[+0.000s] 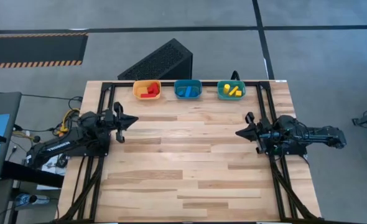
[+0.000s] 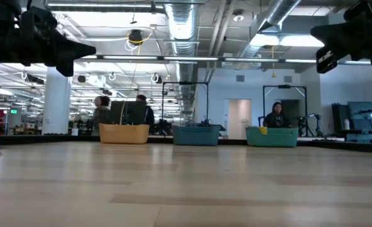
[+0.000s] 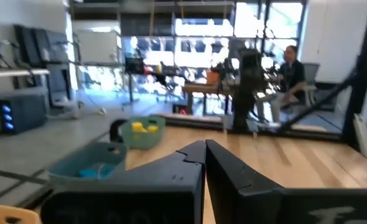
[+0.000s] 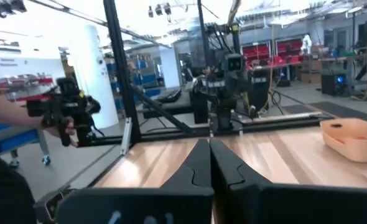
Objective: Sort & place blocks by color
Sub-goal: Return to Home Position
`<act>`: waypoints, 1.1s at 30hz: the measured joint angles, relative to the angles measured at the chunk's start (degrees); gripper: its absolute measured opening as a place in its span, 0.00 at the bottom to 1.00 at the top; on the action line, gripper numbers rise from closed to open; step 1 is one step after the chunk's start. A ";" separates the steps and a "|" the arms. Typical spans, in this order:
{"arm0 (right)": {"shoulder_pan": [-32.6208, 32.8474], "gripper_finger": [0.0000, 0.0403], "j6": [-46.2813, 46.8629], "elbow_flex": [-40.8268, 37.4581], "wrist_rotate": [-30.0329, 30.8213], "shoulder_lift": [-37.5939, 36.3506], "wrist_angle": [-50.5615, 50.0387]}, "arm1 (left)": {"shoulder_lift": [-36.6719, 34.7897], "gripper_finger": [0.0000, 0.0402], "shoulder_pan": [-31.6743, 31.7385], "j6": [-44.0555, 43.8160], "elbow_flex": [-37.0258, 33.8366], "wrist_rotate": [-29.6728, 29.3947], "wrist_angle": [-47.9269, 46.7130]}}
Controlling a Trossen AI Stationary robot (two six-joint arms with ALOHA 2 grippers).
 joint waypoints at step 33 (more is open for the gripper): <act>2.62 0.03 -0.06 -0.07 -0.17 -0.48 -7.02 | 3.64 0.00 -7.45 0.34 -0.41 -1.55 -1.62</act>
